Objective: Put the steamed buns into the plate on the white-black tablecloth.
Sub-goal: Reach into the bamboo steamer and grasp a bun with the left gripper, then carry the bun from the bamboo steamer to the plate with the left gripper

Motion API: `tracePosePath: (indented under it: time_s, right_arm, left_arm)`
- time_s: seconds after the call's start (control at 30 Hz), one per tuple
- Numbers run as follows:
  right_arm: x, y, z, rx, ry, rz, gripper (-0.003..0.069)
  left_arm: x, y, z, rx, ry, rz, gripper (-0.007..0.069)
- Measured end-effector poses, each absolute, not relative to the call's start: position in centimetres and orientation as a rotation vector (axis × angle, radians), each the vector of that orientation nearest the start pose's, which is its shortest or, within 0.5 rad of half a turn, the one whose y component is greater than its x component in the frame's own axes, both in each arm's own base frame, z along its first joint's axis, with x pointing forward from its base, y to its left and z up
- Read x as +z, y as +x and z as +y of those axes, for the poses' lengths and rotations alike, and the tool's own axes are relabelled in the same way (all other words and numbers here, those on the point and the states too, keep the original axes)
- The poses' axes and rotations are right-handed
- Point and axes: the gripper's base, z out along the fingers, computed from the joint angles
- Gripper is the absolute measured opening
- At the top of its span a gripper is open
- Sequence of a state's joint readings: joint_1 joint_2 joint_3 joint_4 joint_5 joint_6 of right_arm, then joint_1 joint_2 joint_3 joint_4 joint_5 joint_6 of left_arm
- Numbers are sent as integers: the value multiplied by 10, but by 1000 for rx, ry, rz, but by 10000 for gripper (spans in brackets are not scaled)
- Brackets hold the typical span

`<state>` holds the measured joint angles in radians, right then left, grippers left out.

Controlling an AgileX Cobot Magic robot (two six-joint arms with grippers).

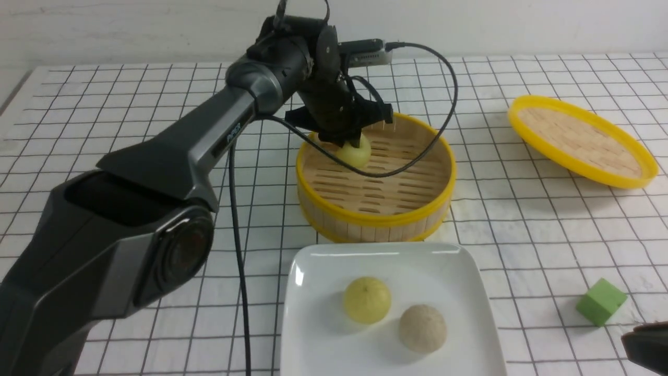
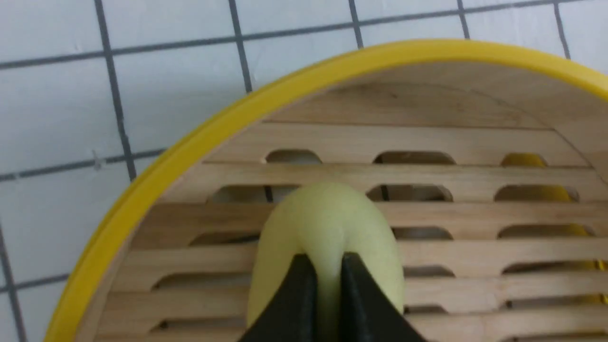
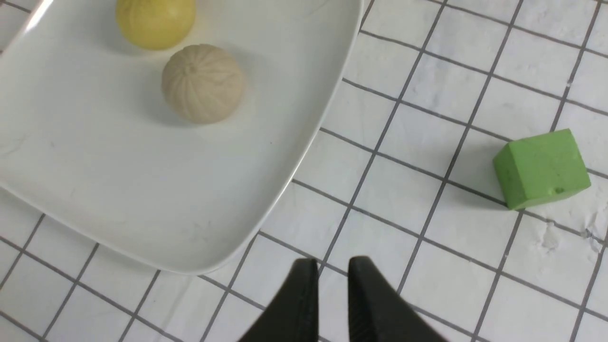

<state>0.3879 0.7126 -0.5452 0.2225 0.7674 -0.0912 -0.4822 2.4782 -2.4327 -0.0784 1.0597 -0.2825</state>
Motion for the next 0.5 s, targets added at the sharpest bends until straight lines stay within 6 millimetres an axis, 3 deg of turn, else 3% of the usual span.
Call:
tracePosePath:
  time_s: [0.07, 0.13, 0.27, 0.33, 0.37, 0.43, 0.5]
  right_arm:
    - [272, 109, 60, 395, -456, 2388, 119]
    - [272, 109, 60, 395, -456, 2388, 120]
    - [272, 109, 60, 395, -456, 2388, 123]
    - [272, 109, 60, 399, -454, 2388, 123]
    - [272, 109, 60, 399, -454, 2388, 123]
    - [271, 108, 60, 400, -456, 2397, 125]
    - [271, 107, 60, 400, -461, 2411, 128]
  left_arm:
    - [238, 473, -255, -374, 246, 2633, 23]
    - [268, 465, -251, -378, 272, 2611, 21]
    - [358, 437, -235, -386, 346, 2442, 21]
    - [393, 421, -226, -400, 349, 2364, 21]
    - [397, 419, -225, -402, 349, 2357, 21]
    - [434, 395, -213, -424, 346, 2294, 21]
    - [446, 378, -206, -452, 350, 2298, 21]
